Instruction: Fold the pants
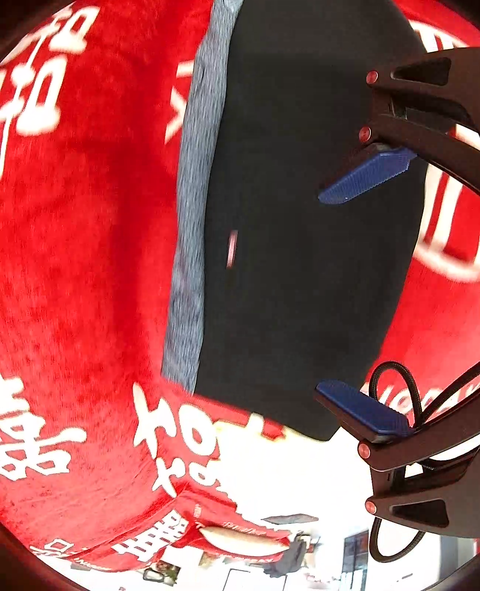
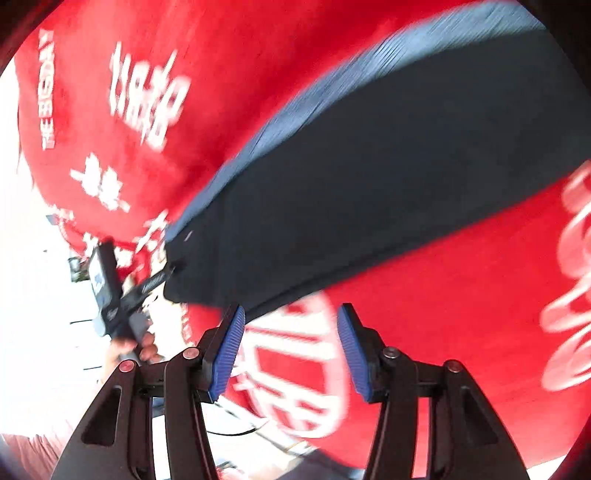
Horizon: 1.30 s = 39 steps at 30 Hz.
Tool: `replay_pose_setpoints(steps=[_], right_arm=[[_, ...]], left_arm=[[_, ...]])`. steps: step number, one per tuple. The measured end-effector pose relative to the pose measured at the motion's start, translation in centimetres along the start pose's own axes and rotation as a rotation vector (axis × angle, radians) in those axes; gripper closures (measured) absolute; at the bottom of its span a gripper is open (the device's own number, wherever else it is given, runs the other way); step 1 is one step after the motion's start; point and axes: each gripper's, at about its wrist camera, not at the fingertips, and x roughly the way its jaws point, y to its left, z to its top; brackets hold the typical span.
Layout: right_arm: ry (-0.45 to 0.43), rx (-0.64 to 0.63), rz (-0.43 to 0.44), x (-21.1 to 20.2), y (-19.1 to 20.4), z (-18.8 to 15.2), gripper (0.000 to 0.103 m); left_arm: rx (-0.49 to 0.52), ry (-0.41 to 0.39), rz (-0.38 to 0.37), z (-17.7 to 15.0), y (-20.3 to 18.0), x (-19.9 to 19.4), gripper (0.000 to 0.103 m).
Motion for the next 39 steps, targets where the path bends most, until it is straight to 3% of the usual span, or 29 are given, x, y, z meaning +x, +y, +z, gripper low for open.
replay_pose_setpoints(steps=[7,13,15,17,22,25,28,30,31,32,37,39], right_arm=[[0.037,0.050,0.060,8.8,4.2,-2.2,0.047],[0.011,0.070,0.065,10.8,4.5,-2.2,0.047],[-0.001,0.110,0.069,10.1,4.4,-2.2,0.053],[-0.010,0.130,0.036,9.7,4.8,-1.7,0.084],[-0.041,0.062,-0.032,7.8,6.0,-2.6,0.099],[-0.017,0.102,-0.044,8.3,4.9,-4.1,0.101],[-0.026,0.112,0.013,7.8,4.5,-4.6,0.098],[-0.044,0.089,0.017,7.4,4.9,-4.2,0.087],[-0.043,0.084,0.004,7.3,5.0,-3.8,0.072],[-0.048,0.079,-0.014,7.3,5.1,-3.3,0.066],[-0.062,0.099,0.016,7.7,5.0,-1.8,0.066],[-0.055,0.148,0.034,8.2,4.4,-1.4,0.077]], left_arm=[[0.027,0.014,0.002,-0.4,4.0,4.4,0.005],[0.030,-0.023,-0.054,-0.9,4.6,4.9,0.005],[0.026,-0.024,-0.066,-0.7,4.8,4.9,0.005],[0.025,-0.029,-0.065,-0.6,5.0,4.6,0.005],[0.037,-0.020,-0.059,-1.1,5.7,5.0,0.005],[0.032,-0.033,-0.066,-1.8,6.0,5.5,0.003],[0.036,-0.036,-0.059,-1.7,5.9,5.4,0.003],[0.034,-0.035,-0.061,-1.8,5.9,5.4,0.003],[0.032,-0.033,-0.063,-1.8,6.0,5.4,0.003],[0.030,-0.031,-0.063,-1.7,6.0,5.4,0.003],[0.029,-0.033,-0.055,-1.8,5.9,5.4,0.003],[0.029,-0.031,-0.049,-1.7,5.8,5.2,0.003]])
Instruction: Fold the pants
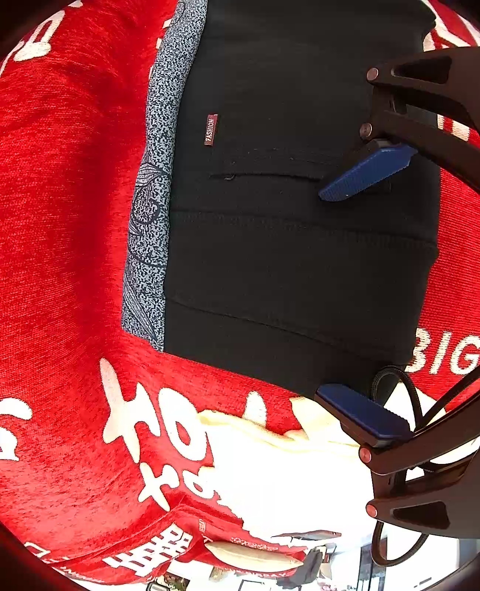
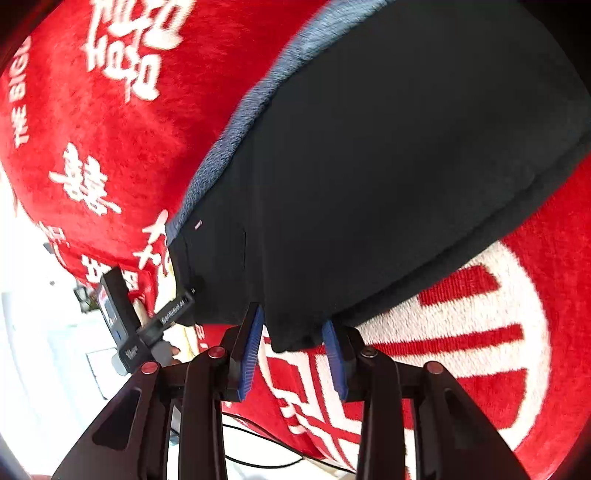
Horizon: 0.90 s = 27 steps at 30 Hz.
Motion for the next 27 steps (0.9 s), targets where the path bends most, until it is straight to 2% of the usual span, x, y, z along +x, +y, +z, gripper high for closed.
replay_pose_setpoints(steps=[1,2,4,5,7,9,11,15,19,21,22,23,25,27], right_arm=[[-0.001,0.026,-0.003,0.0,-0.2,0.2,0.095],[-0.008,0.030,0.011,-0.4,0.1,0.4,0.097],[-0.046,-0.052,-0.004,-1.7,1.8,0.0,0.098],[-0.048,-0.091,-0.052,-1.8,2.0,-0.8,0.098],[-0.006,-0.064,-0.111,-0.7,0.4,-1.5,0.098],[0.015,0.008,-0.095,-0.1,-1.5,-2.0,0.098],[0.024,-0.014,-0.072,-0.7,-1.1,-2.0,0.096],[0.018,-0.145,-0.167,-3.7,0.8,-1.5,0.092],[-0.076,-0.214,-0.237,-6.8,2.1,1.6,0.090],[-0.115,-0.247,-0.289,-7.5,2.1,3.8,0.079],[-0.128,-0.265,-0.315,-7.6,1.8,4.6,0.069],[-0.143,-0.291,-0.347,-7.7,1.5,5.6,0.064],[-0.148,-0.305,-0.384,-7.9,0.7,6.5,0.064],[-0.153,-0.293,-0.427,-8.6,-1.2,7.3,0.064]], left_arm=[[0.003,-0.001,0.005,0.1,0.0,-0.2,0.003],[0.012,-0.008,0.013,0.2,-0.1,-0.6,0.003],[0.027,-0.027,0.020,0.0,-0.2,-0.9,0.003],[0.036,-0.025,0.018,-0.1,-0.3,-0.6,0.003],[0.028,-0.007,0.008,-0.5,-0.3,0.2,0.002],[0.017,0.001,0.011,-0.4,-0.2,-0.1,0.002],[0.033,-0.001,0.010,-0.3,-0.5,-1.1,0.002],[0.057,-0.025,-0.089,-0.6,-2.6,-4.1,0.002],[0.111,-0.028,-0.233,-1.3,-8.5,-6.6,0.002],[0.151,-0.012,-0.274,-1.8,-12.1,-6.9,0.002],[0.172,-0.006,-0.286,-2.1,-14.0,-6.9,0.002],[0.190,-0.003,-0.293,-2.5,-15.5,-6.8,0.002],[0.215,-0.008,-0.268,-3.2,-17.8,-6.5,0.002],[0.195,-0.032,-0.261,-3.3,-17.9,-6.6,0.002]])
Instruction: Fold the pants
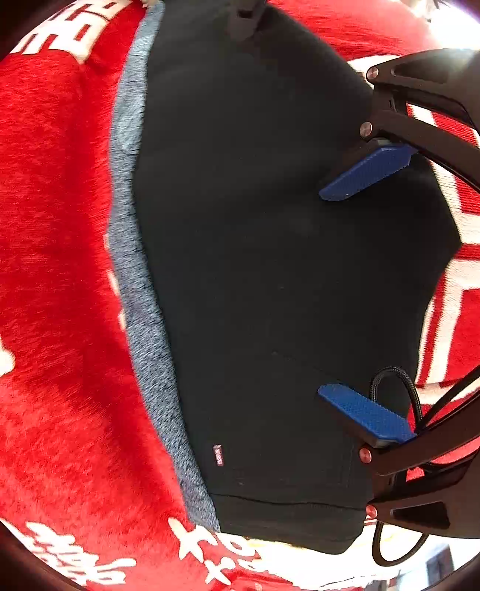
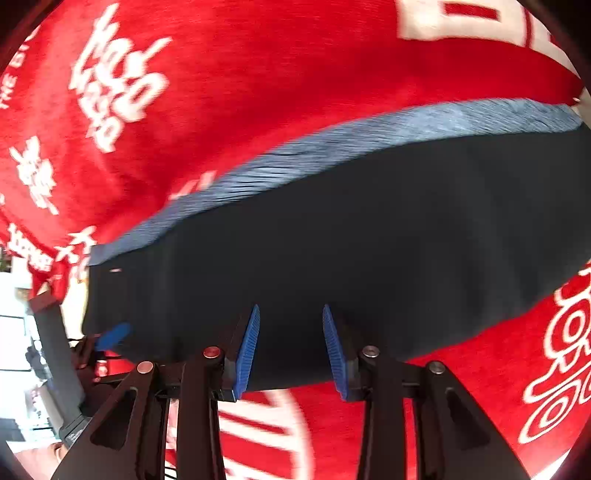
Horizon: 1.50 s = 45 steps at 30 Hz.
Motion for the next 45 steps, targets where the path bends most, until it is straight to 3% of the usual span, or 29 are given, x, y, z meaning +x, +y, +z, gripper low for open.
replay_pose_setpoints(steps=[3,5,8,12,15,18,20,22,25,29,32,37,40,44,45], right_arm=[[-0.052,0.051,-0.026,-1.4,-3.8,0.1,0.064],[-0.092,0.112,-0.087,-2.8,-6.7,0.5,0.064],[-0.114,0.193,-0.076,-4.5,-9.2,1.6,0.065],[-0.139,0.092,-0.001,-4.6,-7.3,4.8,0.065],[-0.104,0.017,0.085,-1.8,-4.1,7.5,0.065],[-0.063,-0.044,0.102,1.3,-1.8,9.4,0.065],[-0.038,-0.089,0.077,3.2,-1.0,9.8,0.066],[-0.055,-0.135,0.054,3.7,-1.1,9.8,0.078],[-0.107,-0.156,-0.021,2.6,-3.4,10.1,0.080],[-0.152,-0.063,-0.065,0.1,-9.5,10.8,0.080],[-0.196,-0.005,-0.191,-2.2,-14.0,10.5,0.077],[-0.253,0.206,-0.314,-6.2,-21.8,9.8,0.076],[-0.296,0.353,-0.211,-9.0,-24.5,8.0,0.072],[-0.329,0.434,0.001,-11.6,-24.9,3.0,0.044],[-0.334,0.457,0.041,-11.8,-25.0,1.8,0.043]], left_arm=[[-0.031,0.042,-0.020,0.3,0.7,0.3,0.000],[-0.030,0.073,0.006,1.0,0.6,-0.1,0.000],[-0.057,0.013,0.018,3.1,0.0,-2.2,0.000],[-0.101,-0.051,-0.002,7.6,-2.6,-3.0,0.000],[-0.110,-0.070,0.040,10.5,-4.8,-1.5,0.000],[-0.142,-0.019,0.102,12.3,-5.9,2.0,0.000],[-0.174,-0.013,0.099,12.6,-5.5,2.9,0.000],[-0.216,-0.025,0.101,12.2,-4.7,3.0,0.000],[-0.249,-0.028,0.123,12.3,-3.5,3.3,0.000],[-0.245,-0.023,0.146,12.7,-2.6,3.4,0.000],[-0.220,-0.017,0.165,12.9,-2.8,2.8,0.000],[-0.169,-0.001,0.160,12.3,-4.6,0.7,0.000],[-0.115,-0.020,0.147,11.9,-6.3,-1.4,0.000],[-0.002,-0.063,0.100,9.2,-9.6,-3.7,0.000],[0.017,-0.064,0.081,8.8,-11.1,-4.1,0.000]])
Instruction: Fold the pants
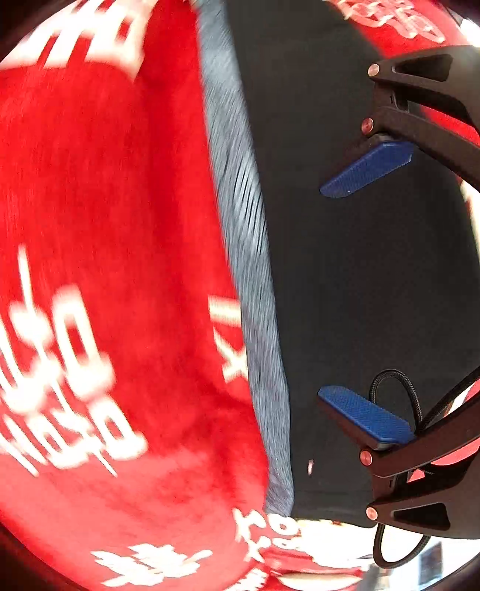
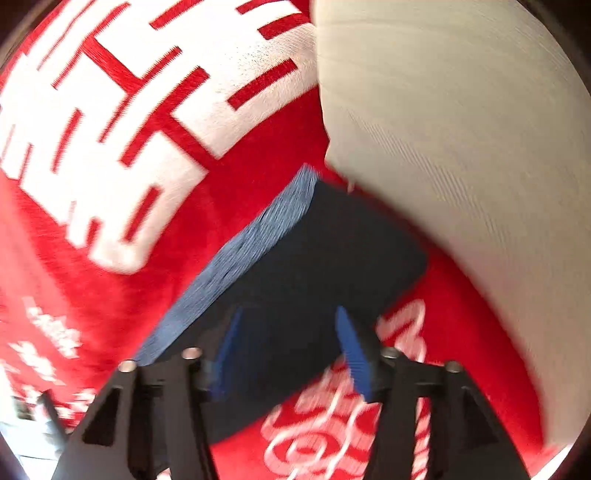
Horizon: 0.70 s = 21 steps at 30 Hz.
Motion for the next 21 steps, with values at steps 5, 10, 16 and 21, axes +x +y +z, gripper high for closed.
replay_pose_setpoints(steps=[5,10,16,21], right_arm=[[0.001,0.208,0.134,0.1,-4.1,-4.9,0.043],[-0.059,0.291,0.221,0.4,-6.1,-5.5,0.043],[-0.126,0.297,0.283,1.8,-6.3,-4.4,0.043],[-0.168,0.294,0.297,2.3,-5.9,-3.5,0.043]], left_arm=[[0.088,-0.013,-0.074,-0.6,-6.9,-1.7,0.000],[0.098,-0.021,-0.091,-0.1,-12.2,-1.2,0.000],[0.118,0.005,-0.051,-0.8,-14.4,0.3,0.000],[0.111,0.010,-0.044,-0.8,-14.1,1.1,0.000]])
